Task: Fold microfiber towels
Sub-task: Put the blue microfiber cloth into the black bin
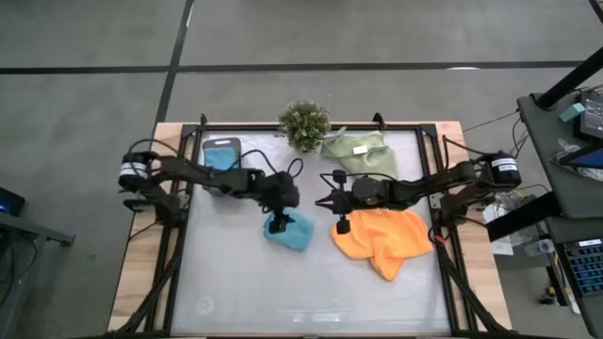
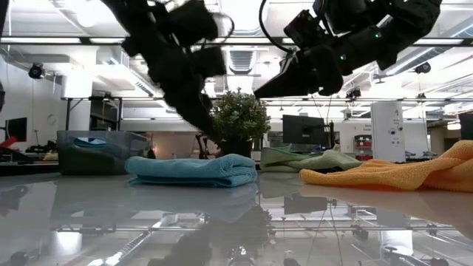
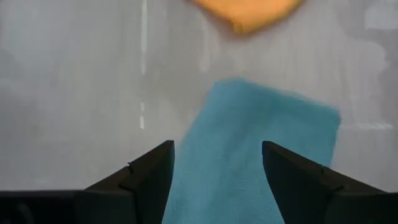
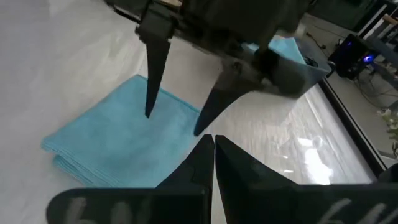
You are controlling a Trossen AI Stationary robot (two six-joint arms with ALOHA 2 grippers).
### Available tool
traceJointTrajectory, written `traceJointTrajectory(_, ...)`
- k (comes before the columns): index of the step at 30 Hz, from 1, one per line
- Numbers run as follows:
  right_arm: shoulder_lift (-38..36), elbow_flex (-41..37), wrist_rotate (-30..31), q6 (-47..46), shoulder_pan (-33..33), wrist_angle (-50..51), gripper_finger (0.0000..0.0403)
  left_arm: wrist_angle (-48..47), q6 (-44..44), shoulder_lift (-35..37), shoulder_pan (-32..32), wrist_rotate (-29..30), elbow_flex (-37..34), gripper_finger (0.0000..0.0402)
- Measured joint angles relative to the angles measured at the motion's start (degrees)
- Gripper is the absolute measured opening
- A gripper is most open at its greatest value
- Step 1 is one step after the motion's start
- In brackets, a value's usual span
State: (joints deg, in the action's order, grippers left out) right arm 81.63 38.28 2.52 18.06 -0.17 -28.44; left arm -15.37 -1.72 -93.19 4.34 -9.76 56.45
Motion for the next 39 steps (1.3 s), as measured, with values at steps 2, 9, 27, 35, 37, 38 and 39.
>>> traceJointTrajectory(2, 0.1, 0.0, 0.0, 0.0, -0.3, 0.2, 0.0009, 0.4, -0.6, -1.7, 1.0, -2.0, -0.1, 0.0228)
traceJointTrajectory(9, 0.1, -0.5, 0.0, 0.0, -0.5, -0.2, 0.0009, 2.5, -1.9, -6.9, 1.2, -5.7, -0.6, 0.0228)
traceJointTrajectory(27, 0.2, -0.8, 0.0, -0.5, -0.8, -0.2, 0.0009, 2.5, 5.6, -8.5, 0.3, 1.7, -0.8, 0.0228)
traceJointTrajectory(35, 0.2, -1.1, 0.0, -0.5, -0.8, -0.1, 0.0009, 2.4, 5.7, 0.7, -0.4, 5.1, -1.5, 0.0228)
traceJointTrajectory(37, 0.2, -1.1, 0.0, -0.5, -0.8, -0.2, 0.0009, 1.7, 5.6, 1.2, -0.3, 5.9, -1.9, 0.0229)
traceJointTrajectory(38, 0.2, -1.1, 0.0, -0.5, -0.8, -0.2, 0.0009, 2.2, 5.5, 1.3, -0.3, 6.0, -1.8, 0.0231)
traceJointTrajectory(39, 0.2, -1.1, 0.0, -0.5, -0.8, -0.2, 0.0009, 2.4, 5.4, 1.4, -0.3, 6.3, -1.8, 0.0235)
